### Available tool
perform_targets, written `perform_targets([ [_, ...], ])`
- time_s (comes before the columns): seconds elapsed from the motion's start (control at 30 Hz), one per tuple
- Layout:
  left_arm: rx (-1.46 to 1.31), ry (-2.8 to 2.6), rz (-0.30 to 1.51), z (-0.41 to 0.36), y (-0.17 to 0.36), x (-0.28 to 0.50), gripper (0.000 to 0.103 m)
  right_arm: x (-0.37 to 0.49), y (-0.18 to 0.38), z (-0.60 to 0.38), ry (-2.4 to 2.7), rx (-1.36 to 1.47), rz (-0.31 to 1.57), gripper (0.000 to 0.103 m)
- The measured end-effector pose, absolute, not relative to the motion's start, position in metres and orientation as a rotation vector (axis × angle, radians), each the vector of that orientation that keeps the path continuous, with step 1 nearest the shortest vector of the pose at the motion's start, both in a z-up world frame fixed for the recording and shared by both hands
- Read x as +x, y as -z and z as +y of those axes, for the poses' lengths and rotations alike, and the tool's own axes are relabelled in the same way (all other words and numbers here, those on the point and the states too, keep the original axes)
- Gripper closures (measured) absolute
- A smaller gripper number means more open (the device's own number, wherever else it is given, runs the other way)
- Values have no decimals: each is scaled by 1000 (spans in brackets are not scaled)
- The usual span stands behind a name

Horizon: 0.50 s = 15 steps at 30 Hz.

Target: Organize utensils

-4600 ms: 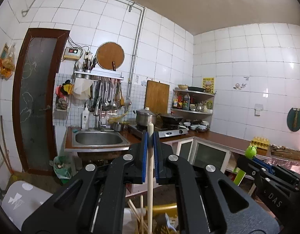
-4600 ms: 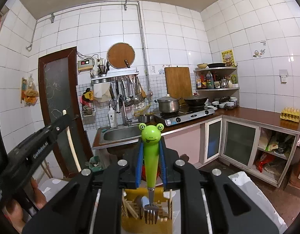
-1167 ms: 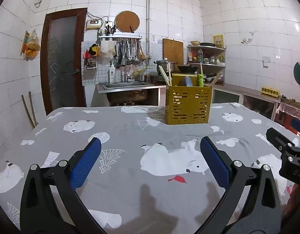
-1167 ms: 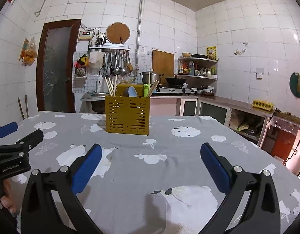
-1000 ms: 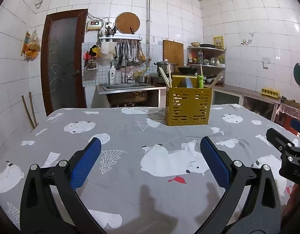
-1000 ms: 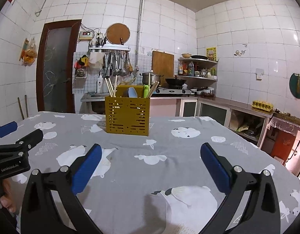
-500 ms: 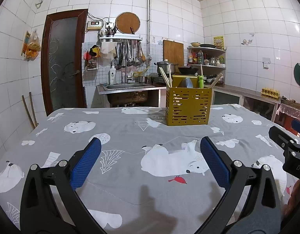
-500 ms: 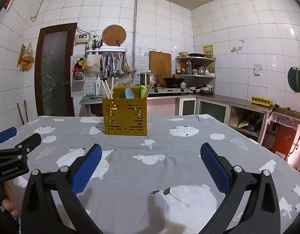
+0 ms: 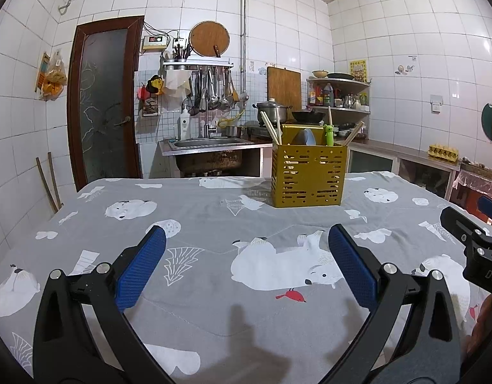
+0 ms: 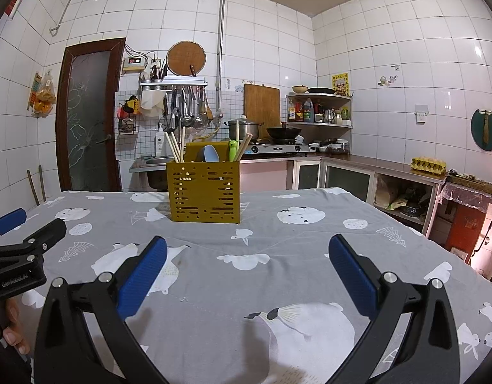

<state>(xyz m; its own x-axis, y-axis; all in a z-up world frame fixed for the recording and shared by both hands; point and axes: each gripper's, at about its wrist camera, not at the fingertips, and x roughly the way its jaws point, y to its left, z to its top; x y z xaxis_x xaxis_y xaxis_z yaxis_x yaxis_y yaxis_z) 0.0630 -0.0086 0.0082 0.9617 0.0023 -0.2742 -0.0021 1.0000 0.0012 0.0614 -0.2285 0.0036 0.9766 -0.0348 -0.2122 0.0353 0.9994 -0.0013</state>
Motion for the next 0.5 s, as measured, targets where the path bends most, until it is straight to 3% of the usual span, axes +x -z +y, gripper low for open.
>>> perform_targets([
  [0.5, 6, 0, 269, -10, -10, 62, 5, 61, -4, -229, 35, 2, 214, 4],
])
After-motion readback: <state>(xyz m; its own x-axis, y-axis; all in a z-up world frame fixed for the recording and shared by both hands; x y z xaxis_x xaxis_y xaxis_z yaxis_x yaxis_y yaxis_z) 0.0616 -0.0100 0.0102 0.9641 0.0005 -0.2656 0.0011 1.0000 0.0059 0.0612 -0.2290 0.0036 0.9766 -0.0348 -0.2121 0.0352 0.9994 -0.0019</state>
